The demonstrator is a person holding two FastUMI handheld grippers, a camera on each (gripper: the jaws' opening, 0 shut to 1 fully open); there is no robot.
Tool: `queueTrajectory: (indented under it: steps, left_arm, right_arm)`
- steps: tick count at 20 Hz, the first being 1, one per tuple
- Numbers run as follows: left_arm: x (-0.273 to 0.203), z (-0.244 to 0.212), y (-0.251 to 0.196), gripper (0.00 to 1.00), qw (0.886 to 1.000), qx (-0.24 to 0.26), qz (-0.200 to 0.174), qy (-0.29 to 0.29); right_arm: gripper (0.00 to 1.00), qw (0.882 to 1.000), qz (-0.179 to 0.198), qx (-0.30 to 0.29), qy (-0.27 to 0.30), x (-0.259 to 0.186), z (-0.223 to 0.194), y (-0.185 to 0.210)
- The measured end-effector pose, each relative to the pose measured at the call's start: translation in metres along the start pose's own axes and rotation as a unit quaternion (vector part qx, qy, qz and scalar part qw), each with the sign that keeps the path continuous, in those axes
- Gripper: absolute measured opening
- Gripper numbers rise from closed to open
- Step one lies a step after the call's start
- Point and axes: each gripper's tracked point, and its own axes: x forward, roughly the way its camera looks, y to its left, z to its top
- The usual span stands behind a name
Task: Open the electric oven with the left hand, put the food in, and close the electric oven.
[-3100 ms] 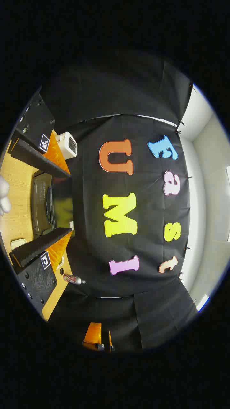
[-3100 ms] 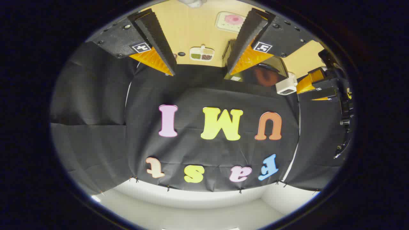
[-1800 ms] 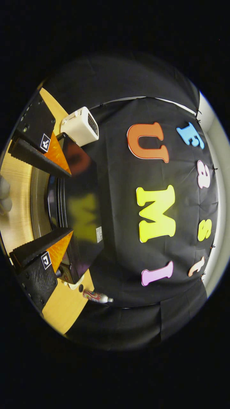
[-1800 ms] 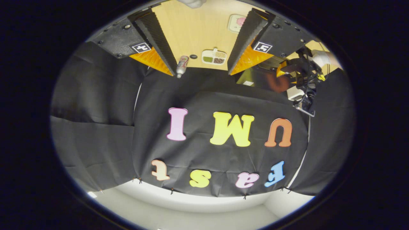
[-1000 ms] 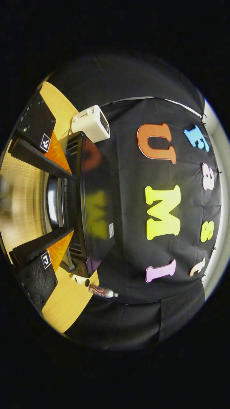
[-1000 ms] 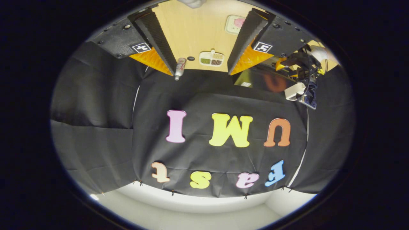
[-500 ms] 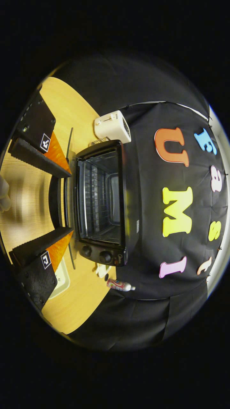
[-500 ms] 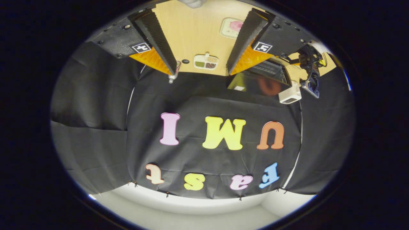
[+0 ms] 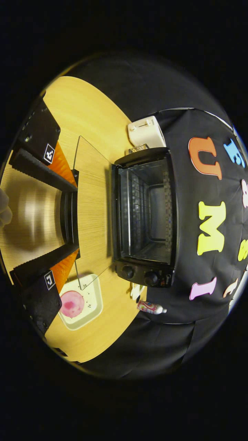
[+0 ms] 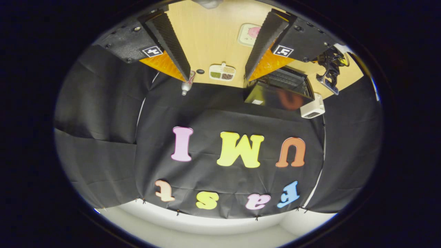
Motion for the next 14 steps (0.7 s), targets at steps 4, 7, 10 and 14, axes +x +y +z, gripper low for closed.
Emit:
queueTrajectory:
  steps: [4,7,10,14]
  left_arm:
    - [0.003,-0.011,-0.001,0.96,1.000,-0.011,0.001,0.014]
    - [-0.005,-0.003,0.003,0.97,1.000,-0.006,0.014,0.001]
    - [-0.022,0.015,0.005,0.97,0.999,0.002,0.021,-0.024]
    - [-0.059,0.053,0.003,0.97,0.996,0.029,0.020,-0.076]
  right_arm:
    - [1.00,1.000,-0.009,-0.003,0.012,0.001,-0.016,-0.006]
    - [1.00,1.000,-0.010,0.005,0.025,0.001,-0.027,-0.007]
    - [1.00,0.999,0.003,0.020,0.046,0.007,-0.046,-0.005]
    - [0.96,0.996,0.012,0.039,0.084,0.016,-0.081,-0.002]
